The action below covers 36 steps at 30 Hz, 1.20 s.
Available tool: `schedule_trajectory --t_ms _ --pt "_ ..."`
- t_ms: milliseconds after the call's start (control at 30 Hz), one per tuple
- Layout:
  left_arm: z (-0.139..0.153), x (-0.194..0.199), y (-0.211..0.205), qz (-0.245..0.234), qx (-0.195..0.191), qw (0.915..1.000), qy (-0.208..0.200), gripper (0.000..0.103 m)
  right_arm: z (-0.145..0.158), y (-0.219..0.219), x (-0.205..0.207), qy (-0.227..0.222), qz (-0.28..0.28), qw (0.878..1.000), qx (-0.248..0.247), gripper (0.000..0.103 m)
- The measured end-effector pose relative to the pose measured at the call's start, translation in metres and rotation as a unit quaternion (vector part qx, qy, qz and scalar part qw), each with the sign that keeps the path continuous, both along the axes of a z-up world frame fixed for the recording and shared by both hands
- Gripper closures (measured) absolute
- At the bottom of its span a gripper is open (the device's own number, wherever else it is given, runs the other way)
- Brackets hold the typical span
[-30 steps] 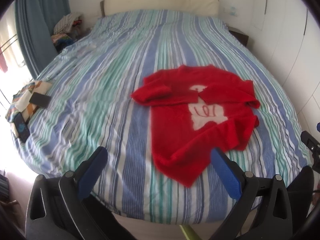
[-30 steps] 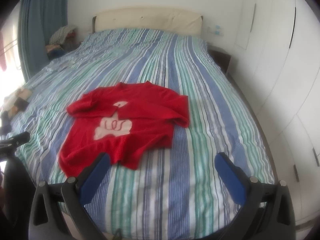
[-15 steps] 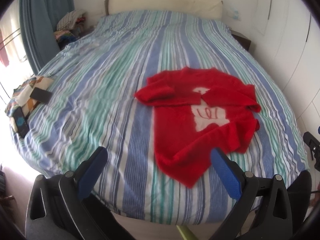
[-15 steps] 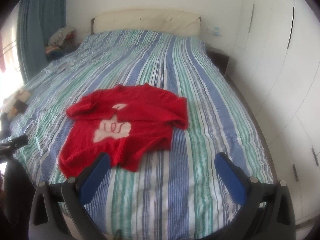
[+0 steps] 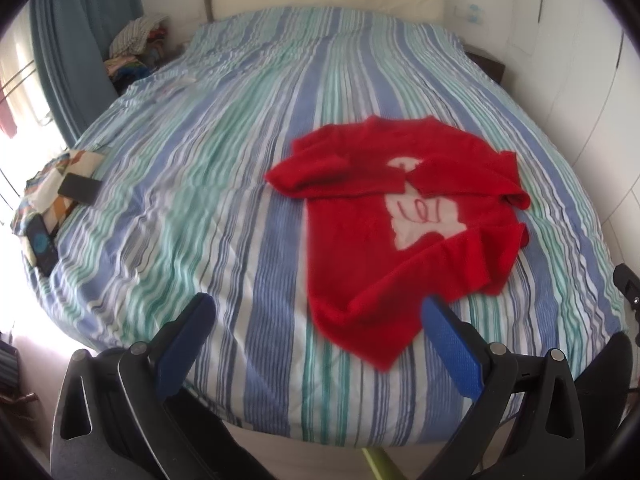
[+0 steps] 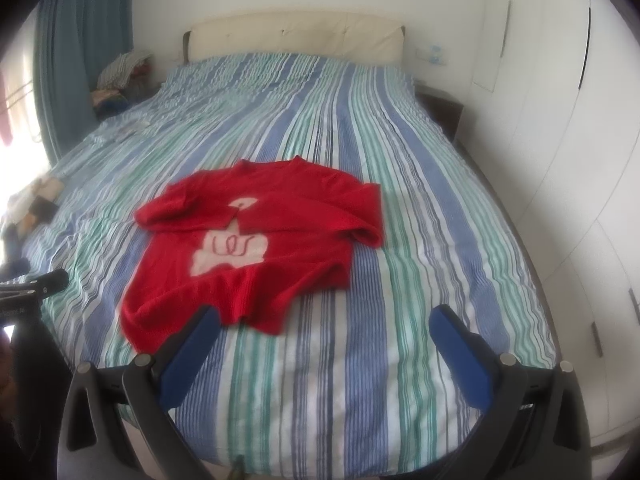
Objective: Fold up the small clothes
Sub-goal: 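Approach the red sweater with both tools held open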
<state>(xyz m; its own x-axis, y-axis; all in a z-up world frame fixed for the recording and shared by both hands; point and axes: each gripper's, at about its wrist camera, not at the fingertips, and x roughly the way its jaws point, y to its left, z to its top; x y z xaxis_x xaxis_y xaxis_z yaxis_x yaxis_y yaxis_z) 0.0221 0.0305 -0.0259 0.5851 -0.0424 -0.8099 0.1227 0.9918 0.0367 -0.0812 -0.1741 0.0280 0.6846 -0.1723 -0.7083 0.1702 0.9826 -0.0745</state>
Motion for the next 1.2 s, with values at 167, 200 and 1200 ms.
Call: schedule_trajectory --t_ms 167,200,1200 --pt "0.002 -0.001 -0.004 -0.006 0.001 1.0 -0.005 0.0 0.001 -0.001 0.002 0.0 -0.004 1.0 0.0 0.0" --pt "0.002 -0.002 -0.004 -0.006 0.001 1.0 -0.005 0.0 0.001 -0.001 0.003 0.001 -0.004 1.0 0.0 0.0" --pt "0.002 -0.006 -0.007 0.002 0.039 0.9991 -0.019 0.0 -0.003 0.019 0.007 0.036 0.018 0.999 0.006 0.0"
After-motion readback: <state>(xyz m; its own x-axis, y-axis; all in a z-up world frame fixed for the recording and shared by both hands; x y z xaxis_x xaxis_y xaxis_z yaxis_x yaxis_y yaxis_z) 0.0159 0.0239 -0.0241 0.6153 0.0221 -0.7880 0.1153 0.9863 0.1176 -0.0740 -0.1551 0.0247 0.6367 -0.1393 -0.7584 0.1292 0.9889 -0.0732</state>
